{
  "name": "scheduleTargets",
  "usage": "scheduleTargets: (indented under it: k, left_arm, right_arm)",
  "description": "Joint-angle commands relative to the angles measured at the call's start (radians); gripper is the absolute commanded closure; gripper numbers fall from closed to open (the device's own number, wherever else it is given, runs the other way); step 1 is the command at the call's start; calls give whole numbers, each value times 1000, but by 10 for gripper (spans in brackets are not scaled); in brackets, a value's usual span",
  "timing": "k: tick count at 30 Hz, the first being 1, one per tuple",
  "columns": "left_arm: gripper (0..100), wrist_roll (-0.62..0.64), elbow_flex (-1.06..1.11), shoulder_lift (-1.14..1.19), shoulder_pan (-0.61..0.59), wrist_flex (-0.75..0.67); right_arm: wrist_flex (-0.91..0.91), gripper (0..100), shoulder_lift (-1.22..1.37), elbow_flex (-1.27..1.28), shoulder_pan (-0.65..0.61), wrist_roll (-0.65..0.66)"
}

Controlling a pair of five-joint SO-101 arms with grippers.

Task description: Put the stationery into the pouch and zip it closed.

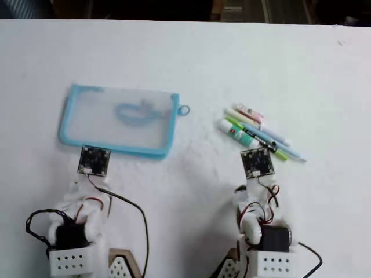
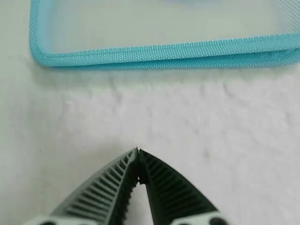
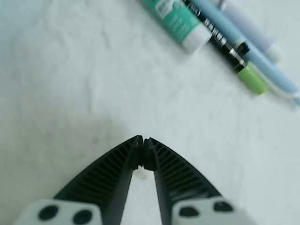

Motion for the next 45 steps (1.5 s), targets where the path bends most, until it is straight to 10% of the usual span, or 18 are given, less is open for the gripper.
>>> scheduleTargets:
  k: [1,20,27,35,45]
  left_arm:
    - [975,0,-3,-2,-4,3]
    - [975,0,-3,-2,-4,3]
    - [975,0,-3,-2,-4,3]
    - [975,0,-3,-2,-4,3]
    - [975,0,-3,-2,-4,3]
  right_arm:
    - [-10,980,4,-187,-71,3]
    - [87,977,705,-868,-306,-121]
    - [35,949,931,-913,-303,133]
    - [-107,671,1119,-913,-417,152]
    - [157,738,1162,-927,-438,181]
